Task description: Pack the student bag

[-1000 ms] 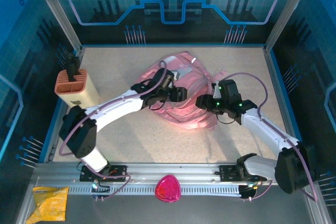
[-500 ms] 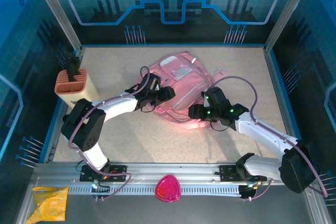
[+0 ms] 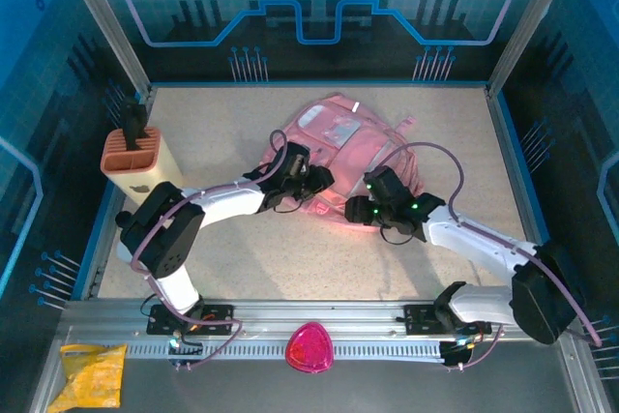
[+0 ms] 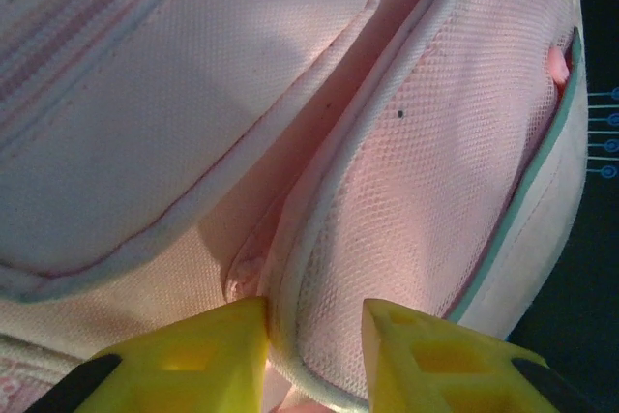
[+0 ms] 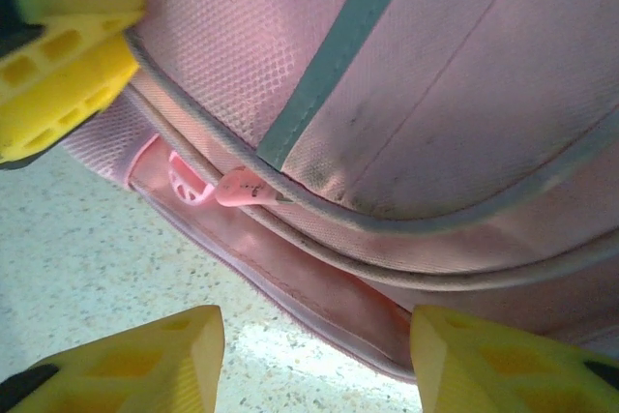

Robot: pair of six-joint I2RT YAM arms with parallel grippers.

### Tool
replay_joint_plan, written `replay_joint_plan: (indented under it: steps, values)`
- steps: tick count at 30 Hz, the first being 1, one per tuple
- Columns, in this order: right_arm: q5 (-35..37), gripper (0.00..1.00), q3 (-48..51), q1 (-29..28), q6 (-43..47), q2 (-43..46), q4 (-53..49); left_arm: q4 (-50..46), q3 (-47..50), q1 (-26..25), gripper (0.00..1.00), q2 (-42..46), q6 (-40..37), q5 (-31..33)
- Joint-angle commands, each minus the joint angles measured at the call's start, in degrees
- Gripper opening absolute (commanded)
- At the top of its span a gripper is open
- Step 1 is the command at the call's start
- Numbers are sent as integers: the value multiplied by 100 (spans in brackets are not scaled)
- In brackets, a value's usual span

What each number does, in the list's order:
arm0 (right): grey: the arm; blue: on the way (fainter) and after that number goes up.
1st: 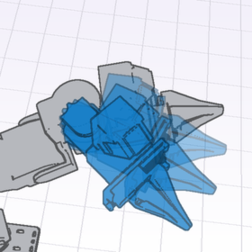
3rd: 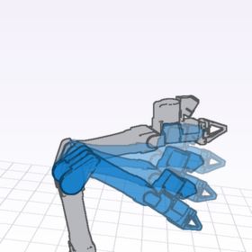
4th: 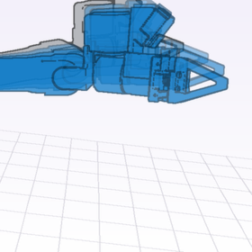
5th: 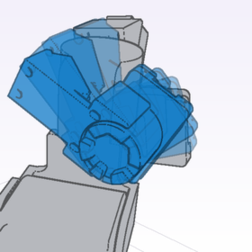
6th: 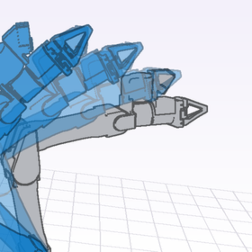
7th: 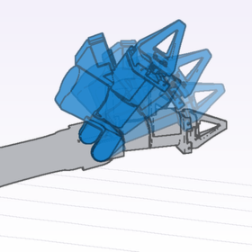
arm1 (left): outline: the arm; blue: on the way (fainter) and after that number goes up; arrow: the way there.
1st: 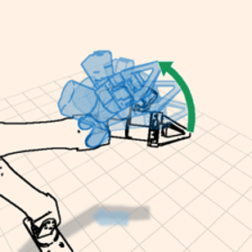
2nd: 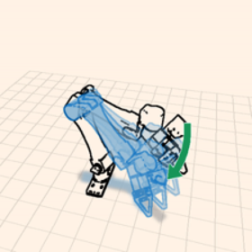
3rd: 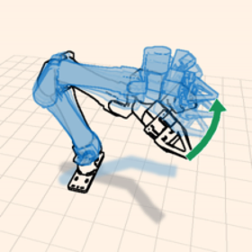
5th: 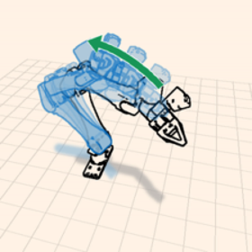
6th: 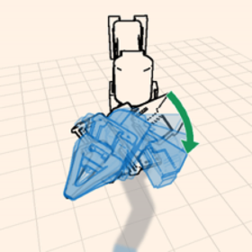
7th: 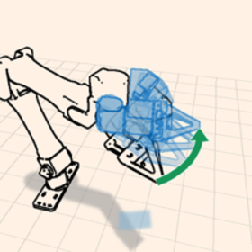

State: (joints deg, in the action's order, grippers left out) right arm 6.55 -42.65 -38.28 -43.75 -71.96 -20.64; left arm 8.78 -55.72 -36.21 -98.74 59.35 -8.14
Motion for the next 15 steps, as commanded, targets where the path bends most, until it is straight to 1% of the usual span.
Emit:
replay_joint_plan:
  steps: [1,2,4,6,8,11,13,15]
  values:
    - [607,54,-240,-303,-453,-245,120,296,86,-116,34,-18,459,156]
    - [666,54,-253,-379,-588,-296,202,236,96,-144,36,-6,488,221]
    - [831,52,-230,-489,-923,-422,435,142,201,-181,37,70,602,444]
    - [872,49,-133,-479,-1294,-588,756,211,346,-193,37,100,780,568]
    - [801,47,-118,-452,-1500,-761,1036,462,417,-193,33,34,895,477]
    - [1044,42,-373,-510,-1678,-1020,889,532,386,-193,21,-48,966,475]
    - [1088,41,-408,-487,-1845,-1117,934,557,387,-189,15,-49,966,503]
    - [1038,41,-375,-503,-1860,-1151,1206,569,349,-185,11,-73,925,456]
